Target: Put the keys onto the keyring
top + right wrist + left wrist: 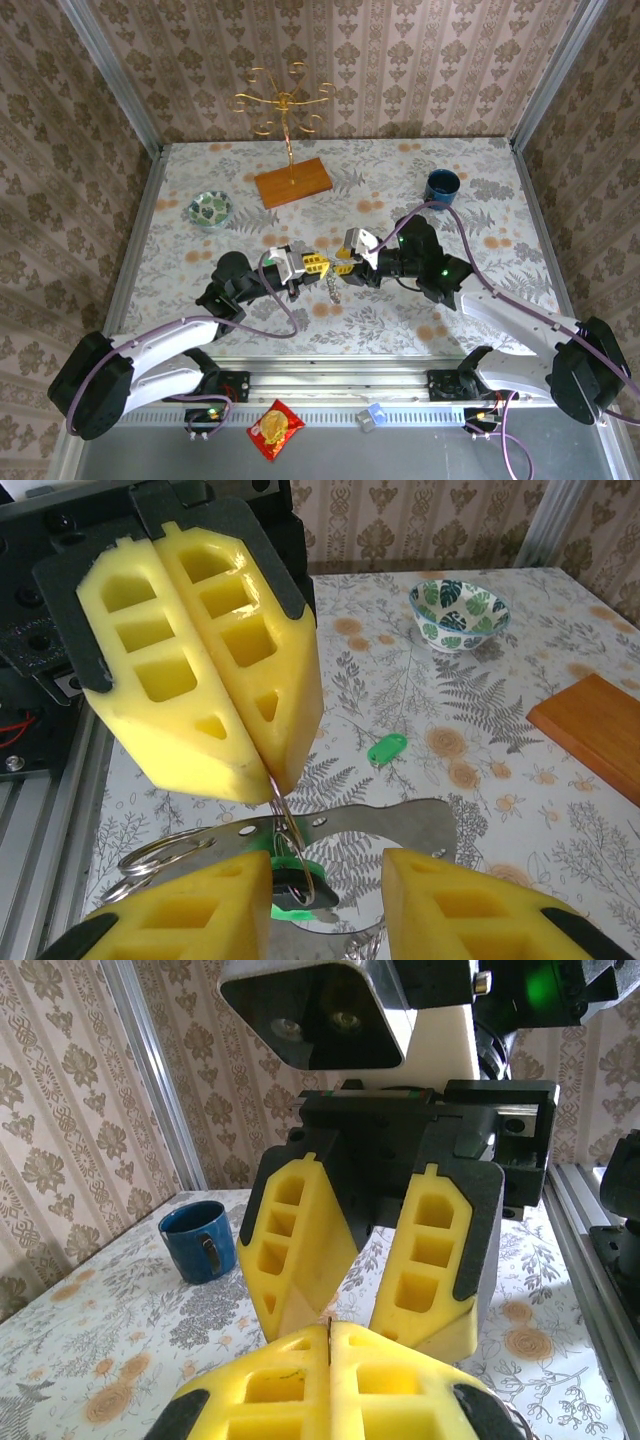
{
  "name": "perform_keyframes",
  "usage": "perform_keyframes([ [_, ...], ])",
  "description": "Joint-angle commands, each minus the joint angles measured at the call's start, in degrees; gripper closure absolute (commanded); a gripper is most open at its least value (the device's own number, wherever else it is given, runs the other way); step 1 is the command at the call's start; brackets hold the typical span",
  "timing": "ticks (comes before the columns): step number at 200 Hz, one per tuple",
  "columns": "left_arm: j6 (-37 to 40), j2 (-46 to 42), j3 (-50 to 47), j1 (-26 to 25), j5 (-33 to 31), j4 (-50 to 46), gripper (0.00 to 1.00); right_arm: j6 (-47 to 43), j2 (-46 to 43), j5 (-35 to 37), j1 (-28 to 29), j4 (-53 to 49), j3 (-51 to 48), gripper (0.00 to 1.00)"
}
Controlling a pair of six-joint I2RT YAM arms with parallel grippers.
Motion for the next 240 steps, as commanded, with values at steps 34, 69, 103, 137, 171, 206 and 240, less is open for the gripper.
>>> perform_keyframes([
  [34, -1.8, 0.7, -0.4, -0.5, 1.7, 4.5, 1.00, 1.3, 0.8, -3.5, 0.0, 3.5, 1.4, 0.70],
  [69, -2.1, 1.0, -0.4, -0.5, 1.7, 5.1, 1.00, 2.0, 1.6, -4.8, 0.0, 4.2, 1.8, 0.79],
  [103, -2.2, 1.0, -0.5, -0.5, 1.7, 5.2, 1.00, 2.0, 2.3, -6.8, 0.0, 3.4, 2.9, 0.97],
  [137, -0.3, -0.2, -0.6, -0.5, -0.5, 1.4, 0.98, -1.5, 1.2, -6.2, -0.1, -1.4, 3.9, 1.00],
  [171, 4.7, -3.5, 0.5, -0.5, -3.1, -9.0, 0.62, -6.5, 1.1, -3.7, 0.0, -11.3, 6.9, 1.00],
  [206, 9.8, -5.2, 3.5, -0.4, -2.9, -19.5, 0.61, -10.4, 2.8, -1.0, 0.1, -20.8, 11.6, 1.00],
  [240, 12.1, -4.5, 5.4, -0.2, -2.3, -23.0, 0.66, -14.9, 4.5, 1.1, 0.7, -28.1, 15.8, 1.00],
])
